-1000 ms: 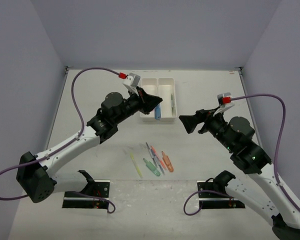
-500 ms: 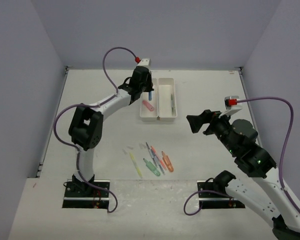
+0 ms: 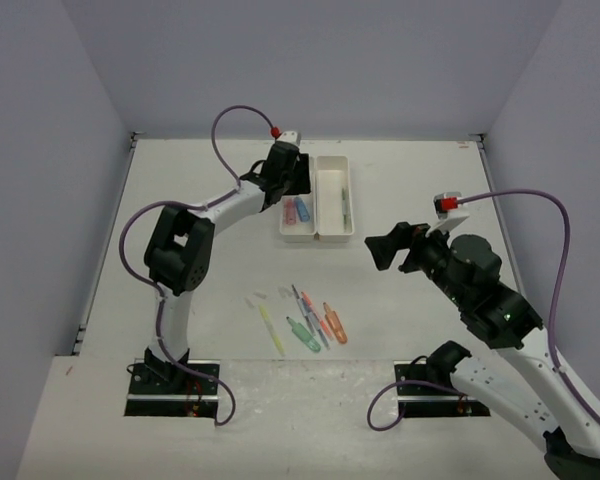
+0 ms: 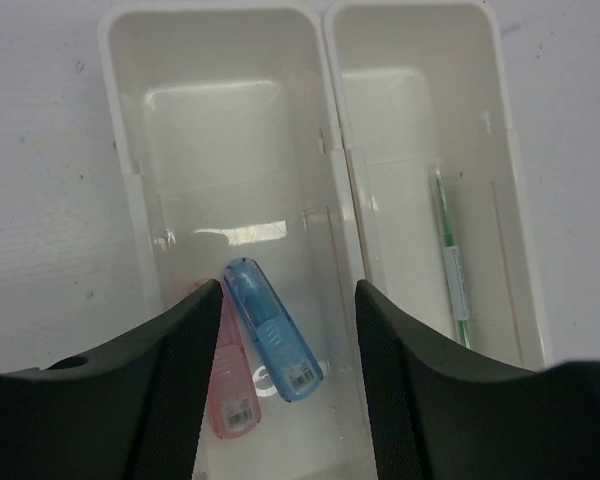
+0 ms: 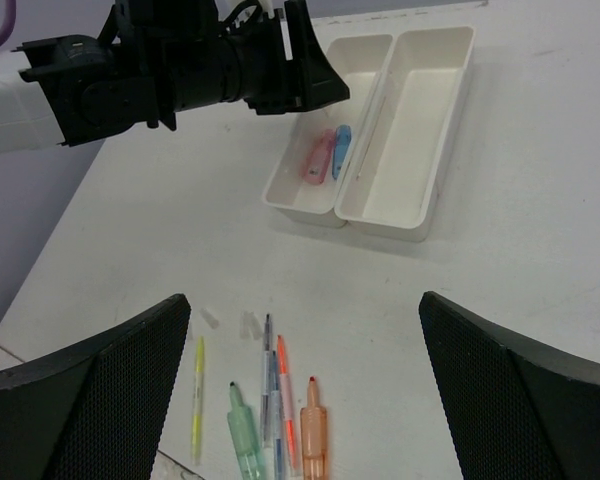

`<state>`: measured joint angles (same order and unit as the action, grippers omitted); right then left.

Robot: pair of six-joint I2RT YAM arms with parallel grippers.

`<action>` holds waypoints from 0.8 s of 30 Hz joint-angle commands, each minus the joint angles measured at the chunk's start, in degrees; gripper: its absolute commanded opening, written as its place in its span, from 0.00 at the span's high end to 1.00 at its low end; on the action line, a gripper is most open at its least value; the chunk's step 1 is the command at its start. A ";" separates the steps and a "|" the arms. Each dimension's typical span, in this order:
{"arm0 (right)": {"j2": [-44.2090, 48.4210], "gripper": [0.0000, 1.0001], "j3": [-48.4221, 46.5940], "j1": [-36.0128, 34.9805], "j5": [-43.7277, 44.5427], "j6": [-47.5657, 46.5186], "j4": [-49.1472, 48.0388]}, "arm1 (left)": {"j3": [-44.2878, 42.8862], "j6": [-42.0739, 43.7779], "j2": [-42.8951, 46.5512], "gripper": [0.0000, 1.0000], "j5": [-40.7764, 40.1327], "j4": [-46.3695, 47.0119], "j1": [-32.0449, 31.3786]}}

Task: Sort the stationery into containers
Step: Place the pen in the storage box, then pick up the pen from the center of the board.

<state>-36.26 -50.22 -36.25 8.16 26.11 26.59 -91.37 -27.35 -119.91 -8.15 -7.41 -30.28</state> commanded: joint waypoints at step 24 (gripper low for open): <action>-35.05 0.48 6.36 -23.86 0.91 13.94 5.14 | 37.14 -2.50 71.60 0.00 -2.20 -17.25 -0.92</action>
<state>-69.56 -44.72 -57.36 9.44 34.73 32.94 -56.80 -29.98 -49.97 -10.71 -18.27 -31.16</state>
